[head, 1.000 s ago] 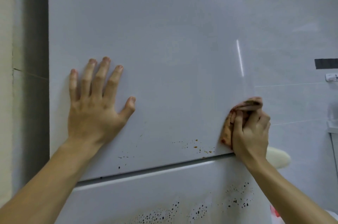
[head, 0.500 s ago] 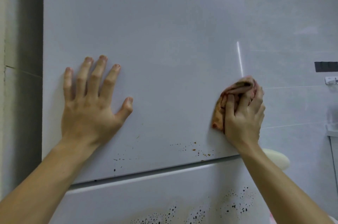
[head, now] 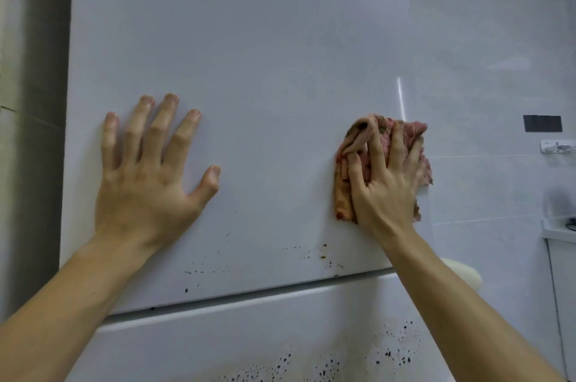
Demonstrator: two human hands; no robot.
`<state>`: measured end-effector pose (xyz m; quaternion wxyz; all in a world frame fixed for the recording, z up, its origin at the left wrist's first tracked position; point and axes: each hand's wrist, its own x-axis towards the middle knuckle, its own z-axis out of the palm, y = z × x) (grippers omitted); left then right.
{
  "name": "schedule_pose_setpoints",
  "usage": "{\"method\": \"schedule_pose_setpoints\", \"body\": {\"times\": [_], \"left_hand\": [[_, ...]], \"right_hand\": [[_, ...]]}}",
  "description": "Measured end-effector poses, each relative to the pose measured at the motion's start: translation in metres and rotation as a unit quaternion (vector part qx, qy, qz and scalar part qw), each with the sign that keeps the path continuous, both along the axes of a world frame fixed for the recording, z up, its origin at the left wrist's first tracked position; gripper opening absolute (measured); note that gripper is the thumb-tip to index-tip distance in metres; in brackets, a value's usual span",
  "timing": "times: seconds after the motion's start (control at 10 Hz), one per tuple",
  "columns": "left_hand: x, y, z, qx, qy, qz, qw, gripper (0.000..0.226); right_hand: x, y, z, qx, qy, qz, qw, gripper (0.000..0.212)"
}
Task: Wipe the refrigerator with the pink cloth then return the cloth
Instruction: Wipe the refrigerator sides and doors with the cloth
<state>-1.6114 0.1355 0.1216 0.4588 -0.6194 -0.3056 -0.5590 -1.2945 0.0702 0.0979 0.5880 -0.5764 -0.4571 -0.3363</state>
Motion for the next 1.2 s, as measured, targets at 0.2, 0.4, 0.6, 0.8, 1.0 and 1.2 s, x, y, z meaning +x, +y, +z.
{"method": "schedule_pose_setpoints", "body": {"times": [0.2,0.4,0.6,0.8,1.0,1.2], "left_hand": [[0.000,0.001,0.000,0.006,-0.004,0.000,1.000,0.075],[0.001,0.000,0.000,0.005,-0.003,0.000,1.000,0.075],[0.003,0.001,-0.001,0.017,-0.010,0.004,1.000,0.073],[0.003,0.003,0.001,0.026,-0.010,-0.007,1.000,0.074],[0.001,0.005,-0.001,0.029,-0.009,-0.017,0.999,0.071],[-0.001,0.004,-0.001,0.021,-0.006,-0.010,1.000,0.073]], "right_hand": [[-0.011,0.005,-0.033,0.009,0.009,-0.012,1.000,0.071],[-0.049,0.012,-0.094,0.002,0.019,-0.035,0.999,0.072],[-0.075,0.019,-0.087,0.009,0.039,-0.047,0.998,0.072],[-0.087,0.025,-0.038,0.029,-0.006,-0.041,0.999,0.070],[-0.073,0.018,-0.082,0.044,-0.108,-0.045,0.992,0.065],[-0.055,0.015,-0.076,0.051,-0.170,-0.038,0.983,0.066]]}}
